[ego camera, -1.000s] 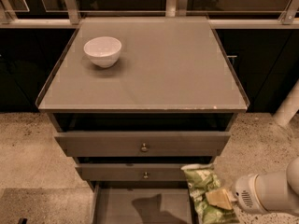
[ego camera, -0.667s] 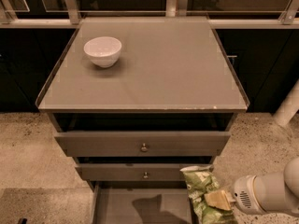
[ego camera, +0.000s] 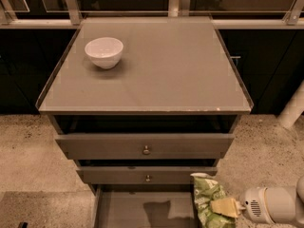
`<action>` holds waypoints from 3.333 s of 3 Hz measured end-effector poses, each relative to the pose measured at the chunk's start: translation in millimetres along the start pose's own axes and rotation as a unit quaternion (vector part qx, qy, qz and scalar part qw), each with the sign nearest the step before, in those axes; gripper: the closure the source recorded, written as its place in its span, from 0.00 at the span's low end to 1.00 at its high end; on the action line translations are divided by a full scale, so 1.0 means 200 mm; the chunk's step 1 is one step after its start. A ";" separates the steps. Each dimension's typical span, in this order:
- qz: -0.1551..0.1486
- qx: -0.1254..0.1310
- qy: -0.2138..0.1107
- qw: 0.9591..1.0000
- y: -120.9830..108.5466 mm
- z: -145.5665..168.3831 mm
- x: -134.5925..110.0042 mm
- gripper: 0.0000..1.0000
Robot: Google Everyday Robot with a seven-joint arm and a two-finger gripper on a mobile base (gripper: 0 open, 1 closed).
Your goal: Place green jalapeno chip bag into bottom drawer
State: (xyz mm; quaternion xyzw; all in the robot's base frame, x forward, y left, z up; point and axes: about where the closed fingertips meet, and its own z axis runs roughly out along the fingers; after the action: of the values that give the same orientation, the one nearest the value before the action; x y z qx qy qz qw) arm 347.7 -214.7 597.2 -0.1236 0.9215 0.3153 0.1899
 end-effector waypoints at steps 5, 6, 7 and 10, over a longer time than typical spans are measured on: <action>0.131 -0.102 0.069 0.984 -0.36 0.78 0.38 1.00; 0.131 -0.095 0.094 0.982 -0.43 1.04 0.43 1.00; 0.133 -0.077 0.107 0.982 -0.51 1.23 0.45 1.00; 0.175 0.010 0.103 0.979 -0.88 1.44 0.41 1.00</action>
Offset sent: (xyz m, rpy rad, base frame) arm -0.0056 0.0333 -0.1801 0.2566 0.3333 -0.0202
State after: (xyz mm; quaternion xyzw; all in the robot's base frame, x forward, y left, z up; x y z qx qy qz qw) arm 413.4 -177.5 258.4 0.0094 0.9468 0.3196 0.0372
